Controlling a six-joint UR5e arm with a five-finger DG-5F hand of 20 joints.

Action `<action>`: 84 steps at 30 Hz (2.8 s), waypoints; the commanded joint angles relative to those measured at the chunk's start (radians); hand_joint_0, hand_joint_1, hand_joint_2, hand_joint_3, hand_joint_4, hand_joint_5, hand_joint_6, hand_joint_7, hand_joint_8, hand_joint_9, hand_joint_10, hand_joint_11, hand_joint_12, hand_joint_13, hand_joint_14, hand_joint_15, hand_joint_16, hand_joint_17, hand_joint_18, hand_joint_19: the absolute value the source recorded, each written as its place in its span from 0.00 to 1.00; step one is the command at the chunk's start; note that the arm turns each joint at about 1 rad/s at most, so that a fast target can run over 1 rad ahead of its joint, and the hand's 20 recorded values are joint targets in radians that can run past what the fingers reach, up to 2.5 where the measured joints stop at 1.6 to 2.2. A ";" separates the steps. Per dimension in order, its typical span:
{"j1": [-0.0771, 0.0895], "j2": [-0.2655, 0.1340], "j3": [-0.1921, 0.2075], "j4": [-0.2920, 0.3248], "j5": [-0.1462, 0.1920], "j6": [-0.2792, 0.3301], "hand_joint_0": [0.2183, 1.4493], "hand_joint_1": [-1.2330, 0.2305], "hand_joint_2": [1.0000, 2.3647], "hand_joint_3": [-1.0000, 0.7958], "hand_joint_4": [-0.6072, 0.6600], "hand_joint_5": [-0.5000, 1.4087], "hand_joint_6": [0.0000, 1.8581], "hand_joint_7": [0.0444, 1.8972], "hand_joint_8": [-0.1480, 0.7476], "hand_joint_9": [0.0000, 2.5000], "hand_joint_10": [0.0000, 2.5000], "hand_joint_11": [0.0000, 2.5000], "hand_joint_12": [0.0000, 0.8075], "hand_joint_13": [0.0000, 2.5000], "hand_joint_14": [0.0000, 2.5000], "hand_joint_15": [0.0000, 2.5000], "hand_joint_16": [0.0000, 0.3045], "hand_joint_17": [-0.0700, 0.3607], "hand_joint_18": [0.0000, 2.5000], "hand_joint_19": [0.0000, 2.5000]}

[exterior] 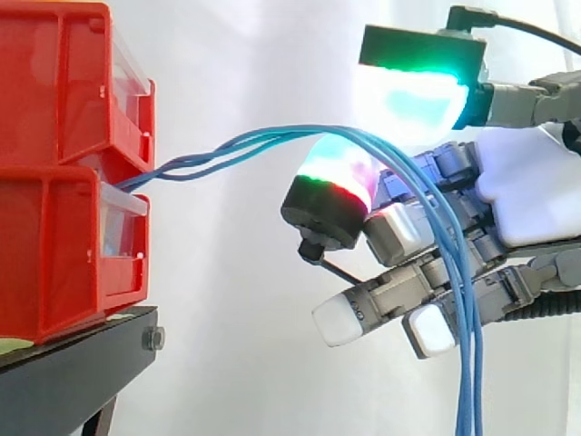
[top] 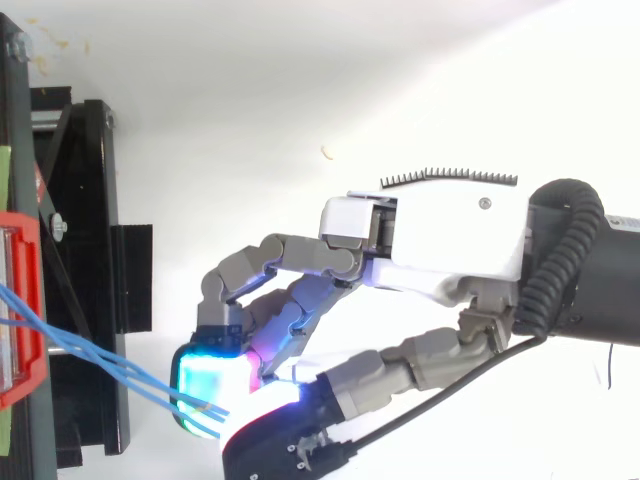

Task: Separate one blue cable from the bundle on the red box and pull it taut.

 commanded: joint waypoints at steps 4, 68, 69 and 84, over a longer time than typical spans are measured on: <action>0.000 0.000 0.000 0.001 0.000 0.000 0.33 0.28 0.01 0.46 0.57 0.19 0.41 0.56 0.55 0.37 0.01 0.30 0.48 0.23 0.00 0.12 0.17 0.44 0.29 0.24; 0.000 0.000 -0.001 -0.001 -0.003 0.000 0.30 0.49 0.00 0.32 0.59 0.23 0.35 0.66 0.52 0.41 0.01 0.25 0.47 0.22 0.00 0.11 0.17 0.43 0.27 0.25; 0.000 0.001 -0.001 -0.001 -0.003 0.000 0.30 0.49 0.00 0.32 0.59 0.23 0.35 0.66 0.52 0.41 0.01 0.25 0.47 0.22 0.00 0.11 0.17 0.43 0.27 0.25; 0.000 0.000 -0.001 0.001 -0.002 0.000 0.31 0.29 0.01 0.42 0.54 0.19 0.40 0.59 0.52 0.35 0.01 0.26 0.48 0.21 0.00 0.11 0.17 0.44 0.26 0.23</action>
